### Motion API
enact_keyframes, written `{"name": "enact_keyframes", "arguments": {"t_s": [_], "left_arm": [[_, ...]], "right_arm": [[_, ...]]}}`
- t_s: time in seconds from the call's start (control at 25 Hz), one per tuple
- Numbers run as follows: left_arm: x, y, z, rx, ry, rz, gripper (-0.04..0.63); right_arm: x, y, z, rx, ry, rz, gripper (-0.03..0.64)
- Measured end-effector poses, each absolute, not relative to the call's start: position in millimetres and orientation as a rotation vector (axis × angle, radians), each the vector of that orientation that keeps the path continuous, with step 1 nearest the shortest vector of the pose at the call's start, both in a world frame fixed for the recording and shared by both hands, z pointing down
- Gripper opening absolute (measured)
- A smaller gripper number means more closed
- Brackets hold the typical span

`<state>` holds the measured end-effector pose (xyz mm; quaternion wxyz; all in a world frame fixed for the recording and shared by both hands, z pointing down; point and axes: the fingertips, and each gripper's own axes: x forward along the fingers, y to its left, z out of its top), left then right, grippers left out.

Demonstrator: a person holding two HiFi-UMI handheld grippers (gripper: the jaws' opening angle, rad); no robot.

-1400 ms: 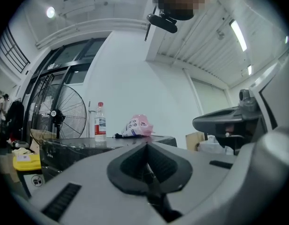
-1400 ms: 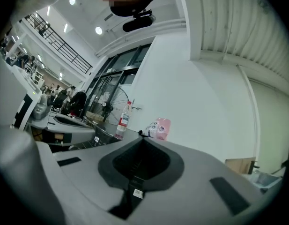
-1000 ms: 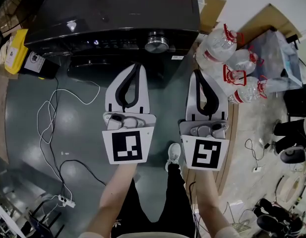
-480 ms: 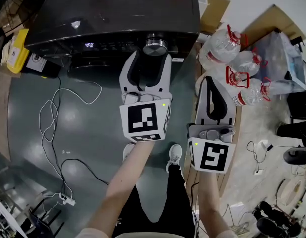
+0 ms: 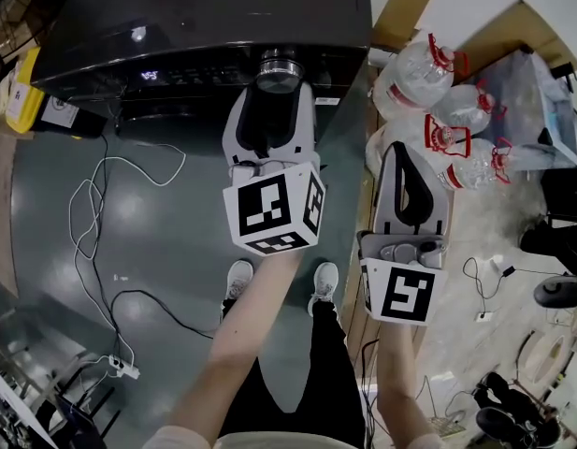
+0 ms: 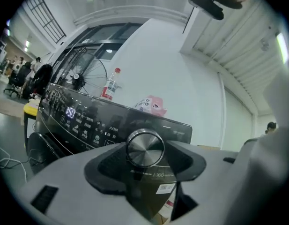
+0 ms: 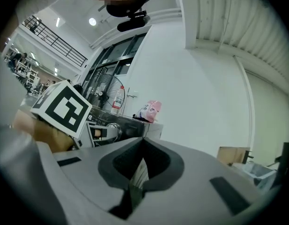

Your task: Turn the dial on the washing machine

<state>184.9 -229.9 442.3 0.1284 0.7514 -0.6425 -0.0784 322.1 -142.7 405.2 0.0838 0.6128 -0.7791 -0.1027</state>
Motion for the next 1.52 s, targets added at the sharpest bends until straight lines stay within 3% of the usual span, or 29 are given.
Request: {"name": "enact_keyframes", "arguments": {"t_s": [0.52,1.52], "left_arm": [[184,-237,447,2.11,-1.856,-0.275,0.261],[195,-233,444,2.543,-2.111,0.456,0.259]], "right_arm": [[319,-147,417,1.801,-2.325,-0.283,0.005],[323,-145,426,1.785,-2.311,-0.269,0.005]]}}
